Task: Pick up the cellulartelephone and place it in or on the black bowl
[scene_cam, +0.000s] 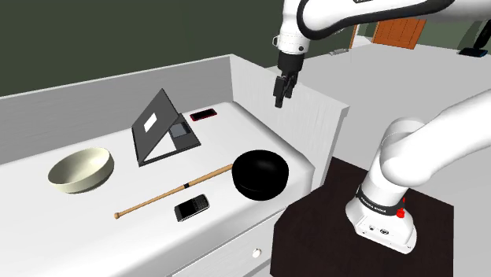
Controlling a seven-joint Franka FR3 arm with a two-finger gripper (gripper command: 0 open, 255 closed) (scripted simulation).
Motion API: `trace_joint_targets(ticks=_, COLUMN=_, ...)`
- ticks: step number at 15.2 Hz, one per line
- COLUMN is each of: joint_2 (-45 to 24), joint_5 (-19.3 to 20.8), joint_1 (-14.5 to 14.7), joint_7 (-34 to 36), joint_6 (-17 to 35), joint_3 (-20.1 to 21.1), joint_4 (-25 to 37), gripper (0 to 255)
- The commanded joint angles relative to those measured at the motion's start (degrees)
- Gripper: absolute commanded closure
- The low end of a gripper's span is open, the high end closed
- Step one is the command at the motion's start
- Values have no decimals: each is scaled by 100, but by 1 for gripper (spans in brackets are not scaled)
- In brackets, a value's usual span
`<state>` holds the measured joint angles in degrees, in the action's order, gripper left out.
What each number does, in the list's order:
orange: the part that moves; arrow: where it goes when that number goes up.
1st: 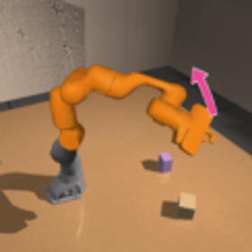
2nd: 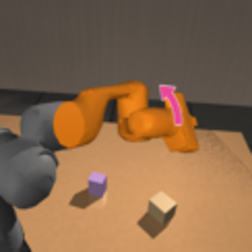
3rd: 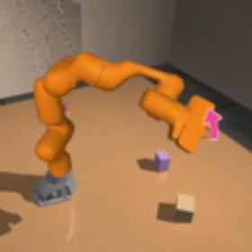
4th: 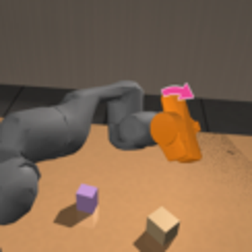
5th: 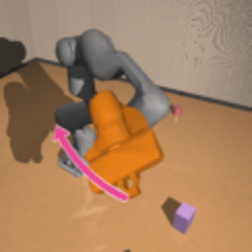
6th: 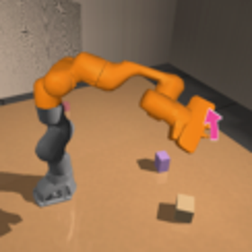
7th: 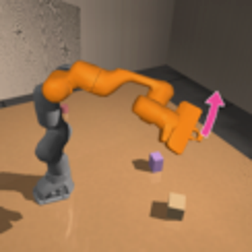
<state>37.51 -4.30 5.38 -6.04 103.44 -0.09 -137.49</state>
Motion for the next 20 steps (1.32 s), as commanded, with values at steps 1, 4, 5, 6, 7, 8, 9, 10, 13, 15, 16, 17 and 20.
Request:
trace_joint_targets(ticks=1, joint_2=-293, joint_5=-59, joint_1=149, joint_7=-63, joint_6=258, joint_3=130, joint_4=27, gripper=0)
trace_joint_targets(ticks=4, joint_2=-769, joint_5=-115, joint_1=348, joint_7=-169, joint_6=625, joint_3=310, joint_4=116, gripper=0)
trace_joint_targets(ticks=5, joint_2=-930, joint_5=-129, joint_1=411, joint_7=-203, joint_6=741, joint_3=371, joint_4=154, gripper=0)
trace_joint_targets(ticks=6, joint_2=-1093, joint_5=-140, joint_1=472, joint_7=-237, joint_6=855, joint_3=432, joint_4=197, gripper=0)
trace_joint_targets(ticks=7, joint_2=-1257, joint_5=-148, joint_1=531, joint_7=-269, joint_6=965, joint_3=495, joint_4=243, gripper=0)
trace_joint_targets(ticks=8, joint_2=-1421, joint_5=-153, joint_1=590, joint_7=-299, joint_6=1072, joint_3=557, joint_4=293, gripper=0)
trace_joint_targets(ticks=9, joint_2=-1587, joint_5=-154, joint_1=646, joint_7=-329, joint_6=1177, joint_3=620, joint_4=348, gripper=0)
trace_joint_targets(ticks=10, joint_2=-1753, joint_5=-151, joint_1=702, joint_7=-357, joint_6=1278, joint_3=684, joint_4=406, gripper=0)
trace_joint_targets(ticks=13, joint_2=-2254, joint_5=-119, joint_1=860, joint_7=-428, joint_6=1561, joint_3=875, joint_4=600, gripper=0)
trace_joint_targets(ticks=15, joint_2=-2590, joint_5=-75, joint_1=960, joint_7=-465, joint_6=1733, joint_3=1003, joint_4=747, gripper=0)
trace_joint_targets(ticks=16, joint_2=-2758, joint_5=-46, joint_1=1009, joint_7=-480, joint_6=1814, joint_3=1066, joint_4=825, gripper=0)
trace_joint_targets(ticks=17, joint_2=-2926, joint_5=-12, joint_1=1059, joint_7=-493, joint_6=1892, joint_3=1129, joint_4=905, gripper=0)
trace_joint_targets(ticks=20, joint_2=-3433, joint_5=121, joint_1=1206, joint_7=-516, joint_6=2103, joint_3=1312, joint_4=1165, gripper=0)
